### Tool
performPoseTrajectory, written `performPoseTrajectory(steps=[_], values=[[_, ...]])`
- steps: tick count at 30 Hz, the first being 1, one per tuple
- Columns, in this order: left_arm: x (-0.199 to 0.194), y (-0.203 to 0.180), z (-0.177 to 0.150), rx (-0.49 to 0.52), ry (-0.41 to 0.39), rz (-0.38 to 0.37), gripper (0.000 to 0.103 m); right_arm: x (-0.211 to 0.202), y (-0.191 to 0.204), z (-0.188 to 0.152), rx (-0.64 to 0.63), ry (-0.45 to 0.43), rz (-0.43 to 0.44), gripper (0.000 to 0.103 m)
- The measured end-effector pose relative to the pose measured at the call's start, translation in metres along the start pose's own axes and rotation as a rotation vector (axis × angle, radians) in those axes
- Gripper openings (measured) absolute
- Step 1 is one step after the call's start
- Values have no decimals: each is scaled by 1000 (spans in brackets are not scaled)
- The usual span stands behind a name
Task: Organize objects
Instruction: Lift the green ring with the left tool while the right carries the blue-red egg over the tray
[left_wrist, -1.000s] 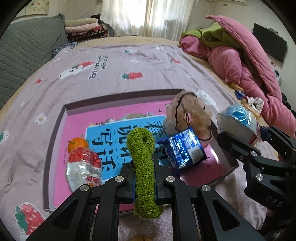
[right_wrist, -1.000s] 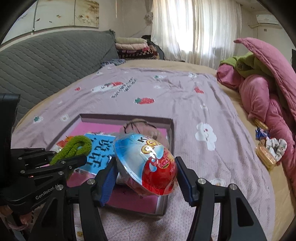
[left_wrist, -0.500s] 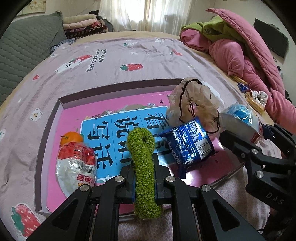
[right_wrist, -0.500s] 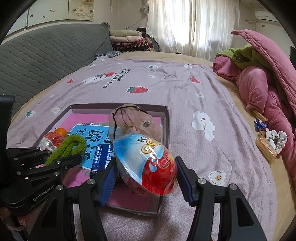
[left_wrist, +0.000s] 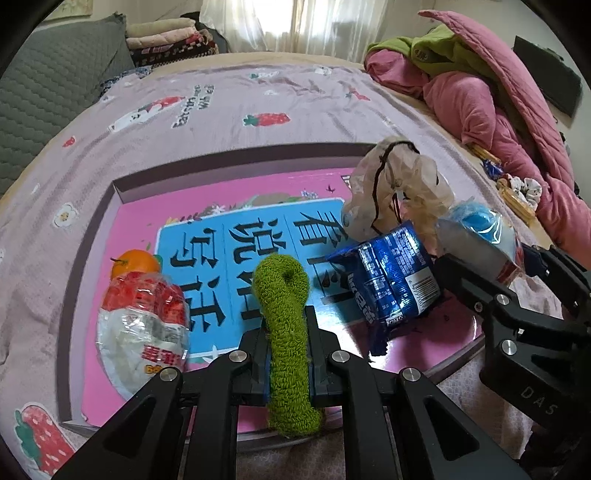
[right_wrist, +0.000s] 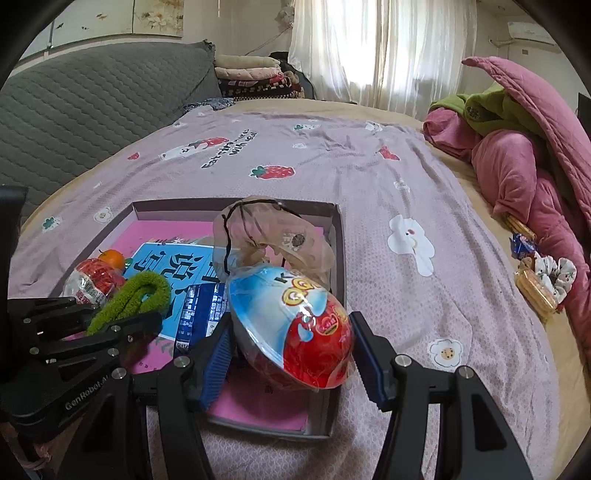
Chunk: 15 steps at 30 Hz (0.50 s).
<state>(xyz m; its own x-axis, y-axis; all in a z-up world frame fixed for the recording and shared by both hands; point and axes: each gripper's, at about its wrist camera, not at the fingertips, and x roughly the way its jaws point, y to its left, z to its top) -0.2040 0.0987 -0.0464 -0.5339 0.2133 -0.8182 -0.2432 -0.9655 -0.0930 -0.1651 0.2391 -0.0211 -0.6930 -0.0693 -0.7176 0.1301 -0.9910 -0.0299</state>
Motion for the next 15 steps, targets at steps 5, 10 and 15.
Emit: performPoseTrajectory(steps=[5,10,15], values=[[1,-1,0,6,-10,15,13,0,5,0,-17,-14,0,61],[1,2,0,4,-15,37,13,2,14,-1,-49,-12,10,61],[1,4,0,4,-19,47,14,5,10,-4,-18,0,21,61]])
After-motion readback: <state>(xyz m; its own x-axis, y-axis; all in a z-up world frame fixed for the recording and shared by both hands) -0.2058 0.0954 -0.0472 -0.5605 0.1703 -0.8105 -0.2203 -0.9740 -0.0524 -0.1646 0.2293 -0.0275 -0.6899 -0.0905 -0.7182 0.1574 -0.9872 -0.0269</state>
